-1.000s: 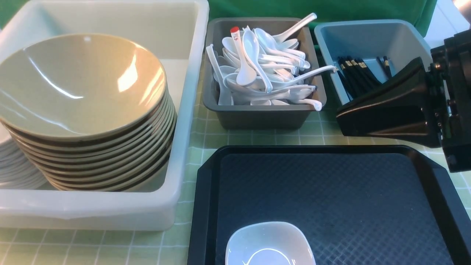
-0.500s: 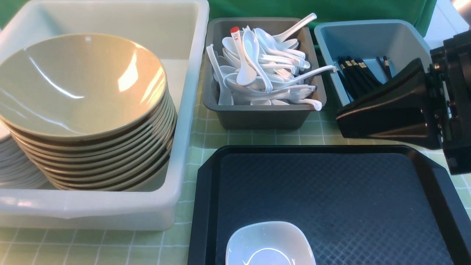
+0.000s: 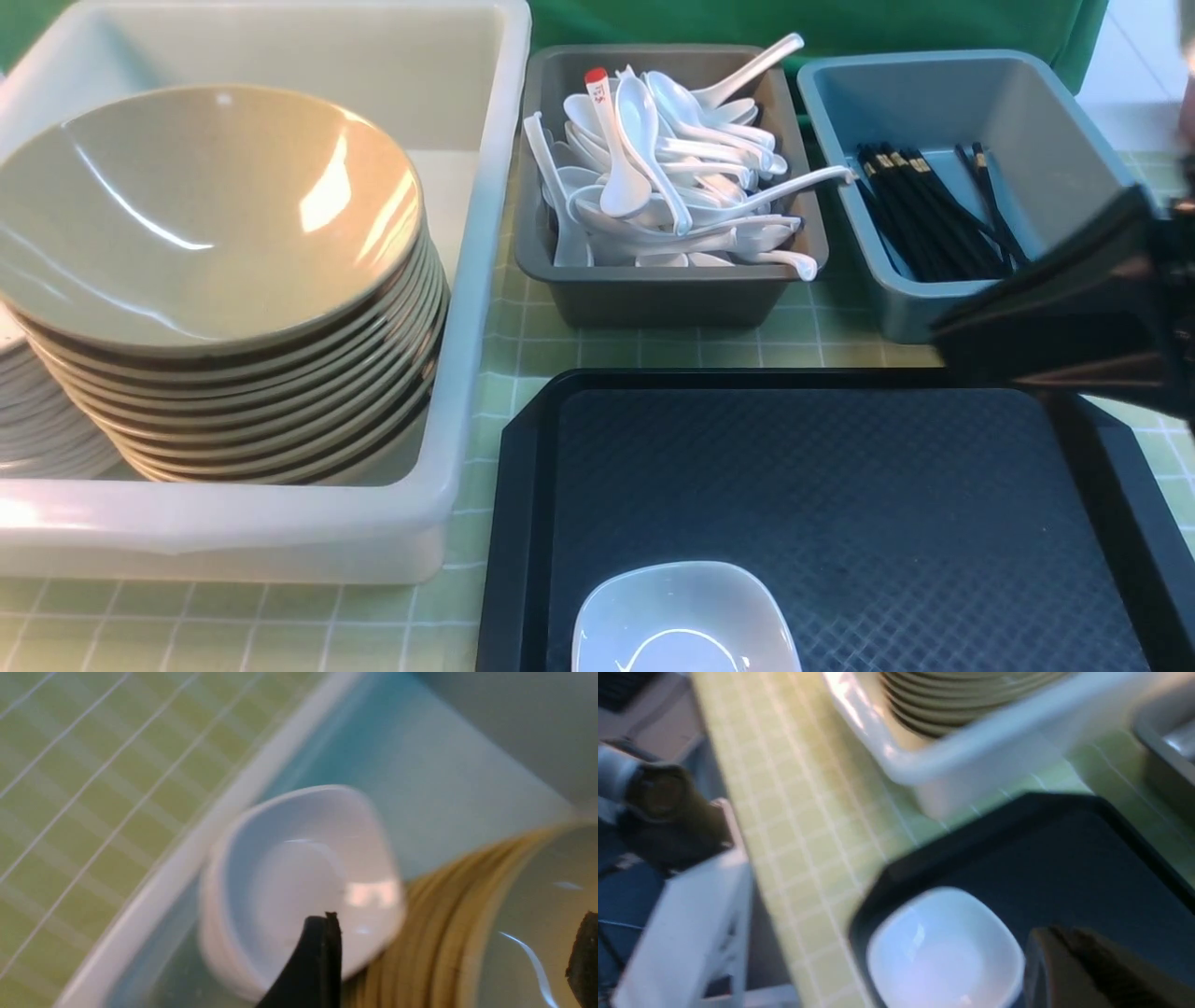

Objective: On green table put chopsticks spoon bowls plates into blue grey white boxes.
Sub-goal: 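Grasp the small white bowl on the black tray by its rim with the left gripper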

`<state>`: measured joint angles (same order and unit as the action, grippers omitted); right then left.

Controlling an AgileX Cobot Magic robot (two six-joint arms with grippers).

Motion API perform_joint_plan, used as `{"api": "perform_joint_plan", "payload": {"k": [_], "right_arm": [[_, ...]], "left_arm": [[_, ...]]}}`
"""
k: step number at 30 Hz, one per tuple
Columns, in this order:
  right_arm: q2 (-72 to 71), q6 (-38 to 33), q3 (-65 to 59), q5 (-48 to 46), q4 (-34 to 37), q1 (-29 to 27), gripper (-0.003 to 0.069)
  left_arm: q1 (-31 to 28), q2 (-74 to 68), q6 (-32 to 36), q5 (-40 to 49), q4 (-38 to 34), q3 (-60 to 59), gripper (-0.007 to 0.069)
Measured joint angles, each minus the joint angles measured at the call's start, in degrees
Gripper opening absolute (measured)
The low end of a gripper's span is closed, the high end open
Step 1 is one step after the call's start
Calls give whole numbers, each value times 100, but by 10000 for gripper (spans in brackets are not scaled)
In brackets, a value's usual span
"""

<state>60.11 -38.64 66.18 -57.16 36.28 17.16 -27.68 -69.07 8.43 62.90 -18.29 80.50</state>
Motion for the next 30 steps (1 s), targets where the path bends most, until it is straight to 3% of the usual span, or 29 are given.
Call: {"api": "perform_joint_plan", "payload": {"k": [2,5,7,13,16,20,24,30], "right_arm": [[-192,328,0,23,-337,0,47],[-373,445,0,41,-443,0,50],[-471,451,0,43,-455,0,54],[-558,524,0,-36,-467,0,57],[-558,559,0,-137,-481,0,61],[-558,559,0,-236,-486,0,66],[-558,559,0,-241,-486,0,70],[-558,492,0,-241,-486,0,76]], "left_arm": [[1085,198,941,179,-508,8,659],[2471,157,1788,379,-975,-175,630],[3531,-63,2161,390,-1067,-437,598],[5655,-1363,2699,5,-725,-665,511],[6327,-2189,2983,-108,-389,-507,480],[6759,-3049,3608,-271,44,-195,465],[6827,-3644,4186,-398,176,-18,465],[6827,-4205,4339,-361,224,26,465]]}}
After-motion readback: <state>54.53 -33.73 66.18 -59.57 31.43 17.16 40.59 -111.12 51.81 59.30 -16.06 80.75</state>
